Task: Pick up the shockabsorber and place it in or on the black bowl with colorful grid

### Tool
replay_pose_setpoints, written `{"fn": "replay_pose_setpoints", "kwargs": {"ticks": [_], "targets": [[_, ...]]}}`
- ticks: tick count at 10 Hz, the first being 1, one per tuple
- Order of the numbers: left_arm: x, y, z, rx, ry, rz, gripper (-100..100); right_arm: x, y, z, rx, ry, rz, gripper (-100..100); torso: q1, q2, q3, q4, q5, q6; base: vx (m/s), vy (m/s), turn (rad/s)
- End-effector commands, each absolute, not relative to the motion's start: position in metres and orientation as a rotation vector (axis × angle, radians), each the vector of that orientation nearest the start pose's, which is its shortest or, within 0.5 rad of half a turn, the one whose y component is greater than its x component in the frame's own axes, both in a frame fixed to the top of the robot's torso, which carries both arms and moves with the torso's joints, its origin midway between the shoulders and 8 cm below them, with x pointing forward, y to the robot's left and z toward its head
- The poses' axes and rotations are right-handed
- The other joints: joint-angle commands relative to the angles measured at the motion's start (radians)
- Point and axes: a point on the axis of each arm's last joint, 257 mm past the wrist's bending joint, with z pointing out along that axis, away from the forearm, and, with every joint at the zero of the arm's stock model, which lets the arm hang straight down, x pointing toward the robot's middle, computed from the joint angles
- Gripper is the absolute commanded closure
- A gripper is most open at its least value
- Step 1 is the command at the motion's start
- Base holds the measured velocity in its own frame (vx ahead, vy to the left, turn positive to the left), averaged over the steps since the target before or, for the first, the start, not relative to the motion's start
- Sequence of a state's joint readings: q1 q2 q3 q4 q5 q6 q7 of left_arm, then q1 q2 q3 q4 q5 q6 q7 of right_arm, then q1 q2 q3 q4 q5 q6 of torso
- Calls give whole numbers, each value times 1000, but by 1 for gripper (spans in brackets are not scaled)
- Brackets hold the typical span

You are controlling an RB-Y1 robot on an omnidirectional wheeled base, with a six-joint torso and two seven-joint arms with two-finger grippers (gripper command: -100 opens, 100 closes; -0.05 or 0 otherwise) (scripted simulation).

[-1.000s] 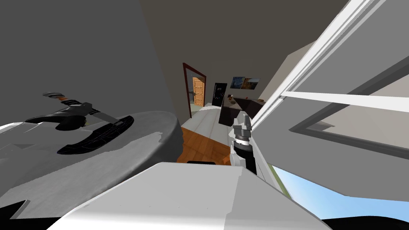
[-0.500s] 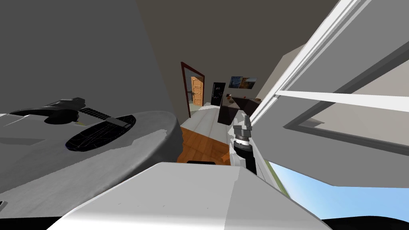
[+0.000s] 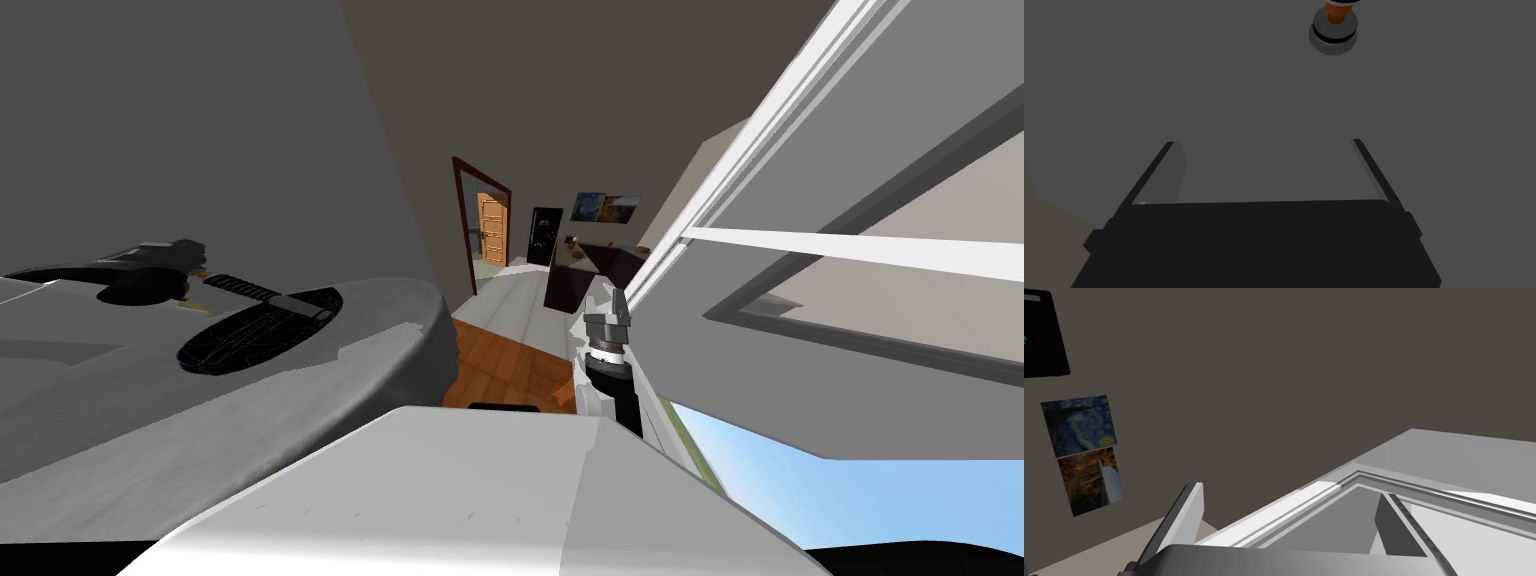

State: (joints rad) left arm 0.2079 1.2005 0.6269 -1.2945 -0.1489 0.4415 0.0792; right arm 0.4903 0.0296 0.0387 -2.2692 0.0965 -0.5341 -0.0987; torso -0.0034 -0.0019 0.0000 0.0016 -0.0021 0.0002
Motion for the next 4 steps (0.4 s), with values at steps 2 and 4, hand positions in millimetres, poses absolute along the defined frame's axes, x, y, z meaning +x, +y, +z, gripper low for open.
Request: {"fn": "replay_pose_setpoints", "kwargs": {"ticks": [2,4], "targets": [[328,855,81,-986,1089,406,0,344,-256,29,633,600,1384,0,0,0,0,0,0,0,0,0,0],[328,855,81,-986,1089,406,0,344,-256,29,633,600,1384,0,0,0,0,0,0,0,0,0,0]]}}
